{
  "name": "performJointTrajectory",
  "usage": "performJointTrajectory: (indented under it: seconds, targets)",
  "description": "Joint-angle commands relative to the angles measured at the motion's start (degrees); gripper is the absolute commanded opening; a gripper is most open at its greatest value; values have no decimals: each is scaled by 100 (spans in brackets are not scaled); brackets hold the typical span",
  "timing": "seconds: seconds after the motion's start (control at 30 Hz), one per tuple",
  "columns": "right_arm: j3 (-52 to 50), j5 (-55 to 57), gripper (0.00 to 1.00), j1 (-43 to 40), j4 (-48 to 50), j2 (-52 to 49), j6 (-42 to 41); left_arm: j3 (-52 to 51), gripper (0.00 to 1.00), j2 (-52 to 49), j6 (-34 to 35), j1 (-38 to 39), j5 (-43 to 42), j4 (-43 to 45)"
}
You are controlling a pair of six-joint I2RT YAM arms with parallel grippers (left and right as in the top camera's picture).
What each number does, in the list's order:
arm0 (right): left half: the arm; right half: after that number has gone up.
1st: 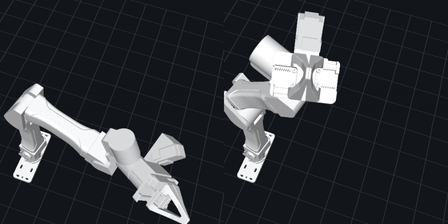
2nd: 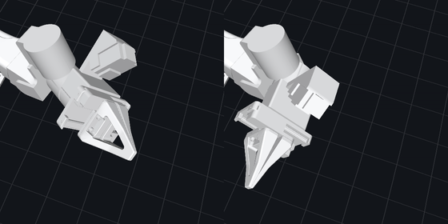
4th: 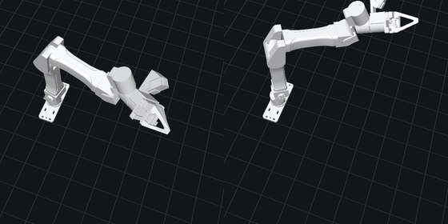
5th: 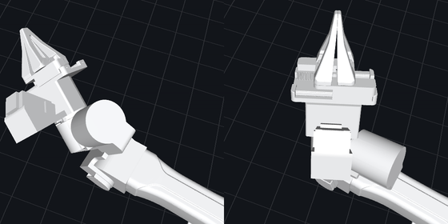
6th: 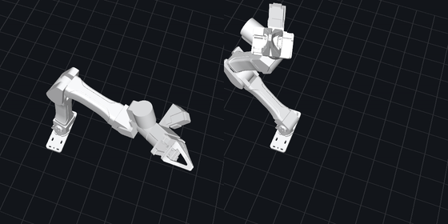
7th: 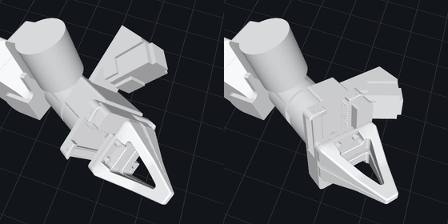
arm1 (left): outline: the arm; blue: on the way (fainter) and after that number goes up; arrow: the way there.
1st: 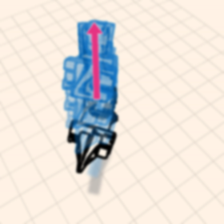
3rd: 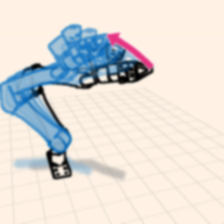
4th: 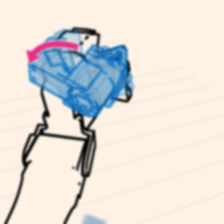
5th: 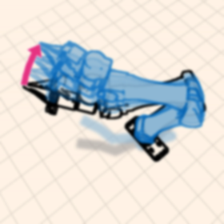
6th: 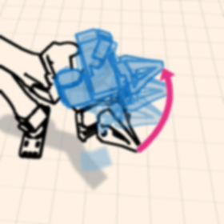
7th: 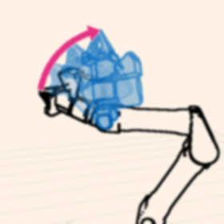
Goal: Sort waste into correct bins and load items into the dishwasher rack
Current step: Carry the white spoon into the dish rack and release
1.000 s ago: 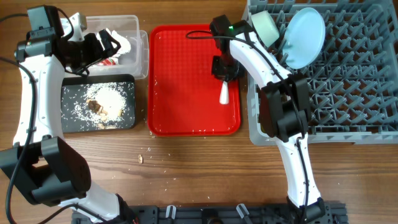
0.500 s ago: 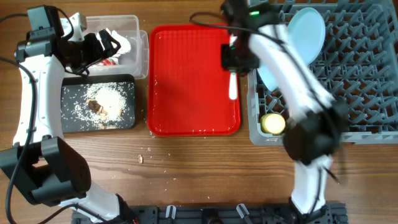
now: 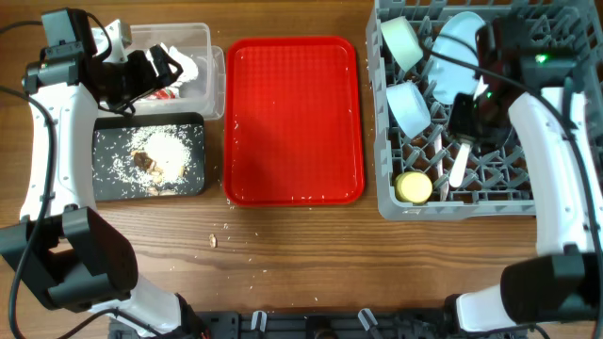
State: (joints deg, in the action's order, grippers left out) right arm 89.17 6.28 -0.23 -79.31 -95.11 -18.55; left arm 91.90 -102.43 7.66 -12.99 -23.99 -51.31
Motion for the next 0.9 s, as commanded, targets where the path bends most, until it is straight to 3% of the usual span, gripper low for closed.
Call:
performJointTrajectory:
  seconds: [0.0,0.17,0.23,0.27,0.53,0.77,0.8,0.83,0.87]
  targets:
    - [-796,149,4,-278,608,-37,527,83,100,59,31,-31,-11,4]
    - [-1189,-74,5,-651,1222,-221,835,83,100,59,31,-31,-11,4]
    - [-1185,-74,22,-649,1263,-221,852,83,100,59,31,-31,-11,4]
    - [-1150,-90,24,-649,1233,-216,848,83,100,59,31,-31,-11,4]
    - [55,-791,26,-634,544,96,1117,83,100,59,31,-31,-11,4]
    - [796,-2109,31,-205,74,1064,1554,83,100,59,31,-31,-11,4]
    - [796,-2245,41,-52,17,1292,1499,83,100,59,31,-31,-11,4]
    - [796,-2522,100,94,7,1526,1202,83,100,59,31,-31,-11,4]
    - [796,-2710,100,175,13,1657,833,83,100,59,31,-31,-11,4]
